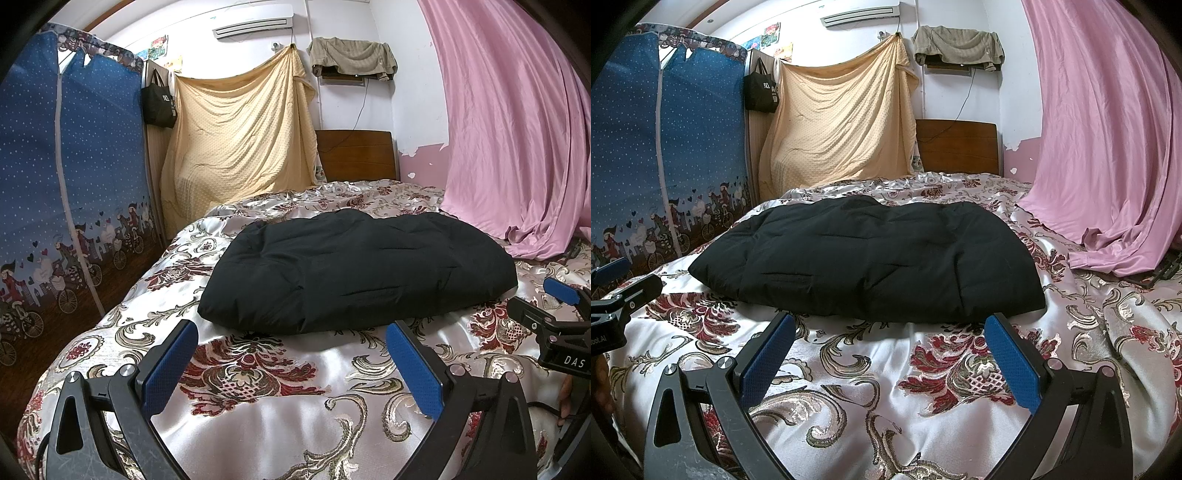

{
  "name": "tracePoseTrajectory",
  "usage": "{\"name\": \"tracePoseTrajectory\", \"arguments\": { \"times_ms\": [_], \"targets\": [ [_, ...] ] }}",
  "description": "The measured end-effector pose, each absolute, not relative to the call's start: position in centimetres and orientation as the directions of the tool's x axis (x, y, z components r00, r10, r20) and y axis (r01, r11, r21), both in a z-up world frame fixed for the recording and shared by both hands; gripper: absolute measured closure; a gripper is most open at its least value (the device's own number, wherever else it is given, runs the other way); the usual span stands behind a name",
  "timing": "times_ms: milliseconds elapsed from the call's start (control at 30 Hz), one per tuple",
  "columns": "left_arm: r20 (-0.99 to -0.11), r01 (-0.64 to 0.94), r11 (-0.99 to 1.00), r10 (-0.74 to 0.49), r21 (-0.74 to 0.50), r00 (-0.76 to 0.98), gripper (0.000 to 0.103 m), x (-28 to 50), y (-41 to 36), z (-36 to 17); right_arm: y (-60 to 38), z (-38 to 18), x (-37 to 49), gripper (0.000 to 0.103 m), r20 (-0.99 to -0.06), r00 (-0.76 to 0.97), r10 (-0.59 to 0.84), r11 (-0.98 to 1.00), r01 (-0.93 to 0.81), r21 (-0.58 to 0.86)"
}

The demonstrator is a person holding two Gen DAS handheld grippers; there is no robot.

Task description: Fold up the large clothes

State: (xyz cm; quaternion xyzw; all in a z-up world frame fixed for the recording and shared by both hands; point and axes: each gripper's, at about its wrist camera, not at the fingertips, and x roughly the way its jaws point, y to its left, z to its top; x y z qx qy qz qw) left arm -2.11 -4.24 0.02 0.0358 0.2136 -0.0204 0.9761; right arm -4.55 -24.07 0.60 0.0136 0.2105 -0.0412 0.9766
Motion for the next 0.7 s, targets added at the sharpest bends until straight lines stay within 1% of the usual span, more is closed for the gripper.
{"name": "tracePoseTrajectory", "arguments": {
  "times_ms": [700],
  "targets": [
    [-0.421, 0.057, 0.997, -0.028, 0.058, 0.907, 0.0, -2.04, -4.18, 0.0, -24.08, 0.61, -4.52, 0.002, -0.414, 0.907, -0.075, 0.996, 0.087, 0.009]
  ]
}}
